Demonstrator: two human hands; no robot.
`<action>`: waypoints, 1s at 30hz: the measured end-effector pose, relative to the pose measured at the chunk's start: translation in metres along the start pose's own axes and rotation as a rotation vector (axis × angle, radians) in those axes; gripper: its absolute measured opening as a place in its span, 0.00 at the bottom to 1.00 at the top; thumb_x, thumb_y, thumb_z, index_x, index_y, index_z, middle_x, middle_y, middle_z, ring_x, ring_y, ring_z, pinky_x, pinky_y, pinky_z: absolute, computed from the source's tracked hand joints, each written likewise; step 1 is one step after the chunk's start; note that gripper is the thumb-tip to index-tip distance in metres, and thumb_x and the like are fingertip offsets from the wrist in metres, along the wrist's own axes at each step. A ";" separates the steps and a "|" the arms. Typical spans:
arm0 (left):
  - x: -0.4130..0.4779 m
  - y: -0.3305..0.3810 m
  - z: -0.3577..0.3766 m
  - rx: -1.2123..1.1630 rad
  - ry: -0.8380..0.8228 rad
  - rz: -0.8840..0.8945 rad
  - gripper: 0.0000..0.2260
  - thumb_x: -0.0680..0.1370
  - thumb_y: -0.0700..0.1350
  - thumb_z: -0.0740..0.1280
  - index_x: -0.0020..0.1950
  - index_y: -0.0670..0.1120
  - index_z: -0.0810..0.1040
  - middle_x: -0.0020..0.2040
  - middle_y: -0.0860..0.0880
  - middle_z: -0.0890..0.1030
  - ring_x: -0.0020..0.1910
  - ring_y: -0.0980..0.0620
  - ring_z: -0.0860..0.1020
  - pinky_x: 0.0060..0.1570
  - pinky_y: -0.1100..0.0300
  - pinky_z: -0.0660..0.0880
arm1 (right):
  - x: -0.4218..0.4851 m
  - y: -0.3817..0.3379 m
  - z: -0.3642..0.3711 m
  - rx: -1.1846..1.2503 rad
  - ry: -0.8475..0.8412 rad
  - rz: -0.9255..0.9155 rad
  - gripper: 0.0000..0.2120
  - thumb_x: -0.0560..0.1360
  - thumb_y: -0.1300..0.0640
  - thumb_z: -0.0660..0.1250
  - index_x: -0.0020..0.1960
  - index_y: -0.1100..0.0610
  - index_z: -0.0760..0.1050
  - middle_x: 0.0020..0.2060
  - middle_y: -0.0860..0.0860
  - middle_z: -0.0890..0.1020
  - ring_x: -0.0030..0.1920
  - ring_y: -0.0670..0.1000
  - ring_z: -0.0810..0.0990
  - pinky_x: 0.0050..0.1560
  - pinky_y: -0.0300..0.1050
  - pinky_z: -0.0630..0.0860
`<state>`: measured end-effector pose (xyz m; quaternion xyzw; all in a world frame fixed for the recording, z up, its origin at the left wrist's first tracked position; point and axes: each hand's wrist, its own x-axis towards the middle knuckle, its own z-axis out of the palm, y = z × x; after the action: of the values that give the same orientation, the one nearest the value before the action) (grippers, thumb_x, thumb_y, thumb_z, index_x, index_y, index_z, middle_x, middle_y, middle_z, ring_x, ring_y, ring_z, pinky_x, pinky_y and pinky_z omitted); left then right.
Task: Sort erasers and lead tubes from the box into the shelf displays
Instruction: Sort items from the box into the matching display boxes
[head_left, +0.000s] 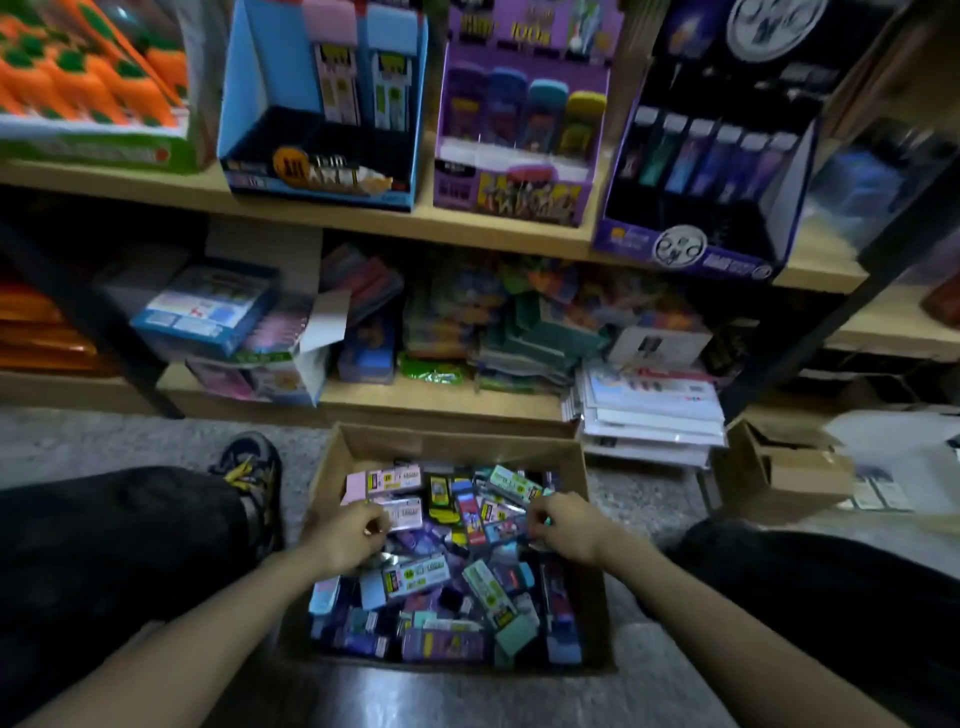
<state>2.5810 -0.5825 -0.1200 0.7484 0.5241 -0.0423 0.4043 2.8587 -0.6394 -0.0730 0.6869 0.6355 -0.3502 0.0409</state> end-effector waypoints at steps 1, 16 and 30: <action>0.001 -0.009 0.013 -0.031 -0.005 -0.028 0.04 0.77 0.34 0.64 0.45 0.42 0.74 0.44 0.41 0.77 0.40 0.52 0.73 0.41 0.62 0.69 | 0.004 0.006 0.016 0.042 -0.017 0.039 0.09 0.78 0.58 0.59 0.46 0.61 0.76 0.51 0.60 0.81 0.53 0.57 0.78 0.46 0.43 0.69; 0.025 -0.047 0.087 -0.021 0.040 -0.112 0.19 0.74 0.50 0.71 0.60 0.42 0.74 0.57 0.43 0.75 0.58 0.46 0.72 0.54 0.55 0.69 | 0.035 -0.001 0.139 0.650 -0.010 0.383 0.22 0.73 0.63 0.69 0.65 0.62 0.68 0.59 0.58 0.77 0.59 0.58 0.76 0.53 0.48 0.74; 0.021 -0.030 0.084 -0.425 0.017 -0.300 0.16 0.76 0.42 0.68 0.61 0.38 0.72 0.54 0.42 0.79 0.49 0.46 0.77 0.43 0.59 0.70 | 0.031 0.022 0.121 0.969 -0.223 0.509 0.15 0.72 0.65 0.71 0.58 0.63 0.74 0.54 0.60 0.81 0.38 0.47 0.79 0.33 0.38 0.77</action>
<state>2.5964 -0.6177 -0.2034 0.5606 0.6297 0.0155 0.5375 2.8253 -0.6782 -0.1890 0.7179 0.2077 -0.6518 -0.1292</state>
